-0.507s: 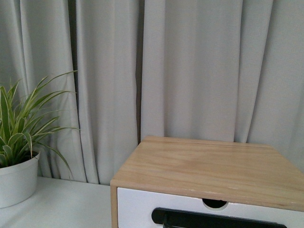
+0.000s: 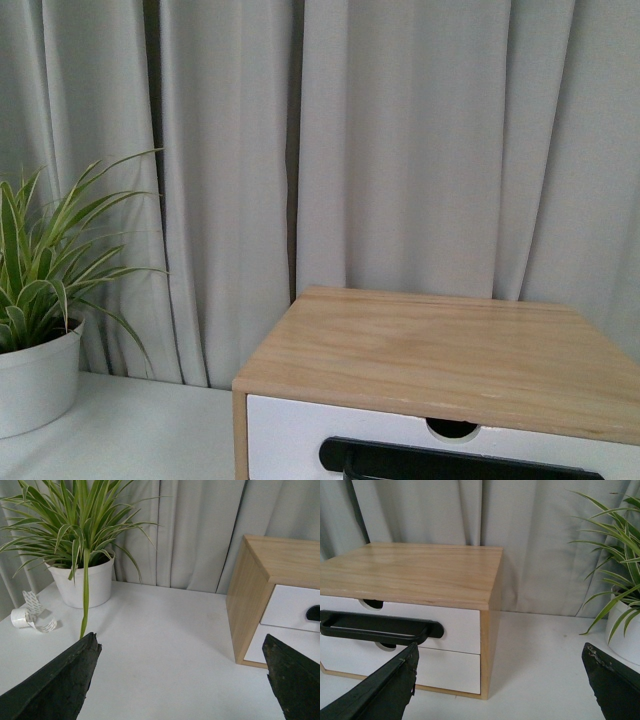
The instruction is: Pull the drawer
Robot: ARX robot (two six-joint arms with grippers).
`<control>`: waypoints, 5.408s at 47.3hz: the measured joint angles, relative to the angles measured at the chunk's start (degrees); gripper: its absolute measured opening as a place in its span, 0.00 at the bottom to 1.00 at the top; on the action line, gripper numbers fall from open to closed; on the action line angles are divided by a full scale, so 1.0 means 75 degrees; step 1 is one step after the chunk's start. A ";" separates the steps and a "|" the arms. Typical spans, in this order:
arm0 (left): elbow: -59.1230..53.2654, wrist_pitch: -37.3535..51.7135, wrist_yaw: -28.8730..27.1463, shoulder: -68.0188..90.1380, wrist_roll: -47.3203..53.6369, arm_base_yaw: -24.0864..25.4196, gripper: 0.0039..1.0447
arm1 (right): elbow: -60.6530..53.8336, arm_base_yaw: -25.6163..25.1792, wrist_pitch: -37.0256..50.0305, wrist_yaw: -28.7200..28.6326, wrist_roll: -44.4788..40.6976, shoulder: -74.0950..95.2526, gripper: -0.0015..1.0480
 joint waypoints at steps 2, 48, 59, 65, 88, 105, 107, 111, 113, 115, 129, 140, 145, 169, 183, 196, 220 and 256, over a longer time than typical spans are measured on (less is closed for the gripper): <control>0.0003 0.0000 0.0000 0.0000 0.0000 0.0000 0.95 | 0.0000 0.0000 0.0000 0.0000 0.0000 0.0000 0.91; 0.0583 0.1396 0.0306 0.2495 0.0670 -0.1204 0.95 | 0.1087 -0.0181 -0.0102 -0.2632 -0.1137 0.2873 0.91; 0.1352 0.2454 0.2716 0.4759 0.2751 -0.1448 0.95 | 0.1874 -0.0064 -0.0309 -0.3526 -0.3182 0.4794 0.91; 0.2098 0.2652 0.3864 0.6152 0.4208 -0.1629 0.95 | 0.2503 -0.0064 -0.0647 -0.3896 -0.4307 0.5756 0.91; 0.4543 0.0781 0.3993 0.9381 0.7653 -0.3040 0.95 | 0.3544 0.0213 -0.0326 -0.3966 -0.6269 0.7918 0.91; 0.5875 0.0187 0.3357 1.0926 0.8833 -0.3567 0.95 | 0.3692 0.0854 0.0414 -0.3657 -0.6881 0.8877 0.91; 0.6035 0.0137 0.3296 1.1092 0.8918 -0.3634 0.95 | 0.3739 0.0880 0.0463 -0.3646 -0.6898 0.8964 0.91; 0.6359 0.0052 0.3188 1.1406 0.9014 -0.3739 0.95 | 0.3879 0.0933 0.0533 -0.3628 -0.6921 0.9183 0.91; 0.6580 -0.0026 0.3142 1.1596 0.9040 -0.3794 0.95 | 0.3943 0.0956 0.0589 -0.3625 -0.6948 0.9311 0.91; 0.6767 -0.0079 0.3077 1.1774 0.9075 -0.3841 0.95 | 0.4010 0.0973 0.0664 -0.3622 -0.6962 0.9439 0.91; 0.7236 -0.0073 0.2792 1.2525 0.9203 -0.3905 0.95 | 0.4255 0.1125 0.1046 -0.3544 -0.7093 1.0060 0.91; 0.7399 0.0017 0.2672 1.2913 0.9200 -0.3902 0.95 | 0.4386 0.1218 0.1265 -0.3491 -0.7140 1.0512 0.91; 0.7472 0.0105 0.2667 1.3018 0.9180 -0.3893 0.95 | 0.4409 0.1256 0.1265 -0.3532 -0.7146 1.0620 0.91; 0.7711 0.0061 0.2489 1.3353 0.9183 -0.3899 0.95 | 0.4619 0.1416 0.1463 -0.3520 -0.7143 1.1100 0.91; 0.7708 -0.0017 0.2422 1.3513 0.9200 -0.3993 0.95 | 0.4654 0.1413 0.1480 -0.3620 -0.7146 1.1334 0.91; 0.7711 -0.0064 0.2361 1.3563 0.9203 -0.4103 0.95 | 0.4741 0.1431 0.1687 -0.3596 -0.7125 1.1599 0.91; 0.7854 -0.0009 0.2194 1.3814 0.9200 -0.4264 0.95 | 0.4835 0.1483 0.1810 -0.3593 -0.7012 1.1823 0.91; 0.7988 -0.0586 0.2095 1.3895 0.9468 -0.4214 0.95 | 0.4995 0.1498 0.1501 -0.3649 -0.7175 1.2292 0.91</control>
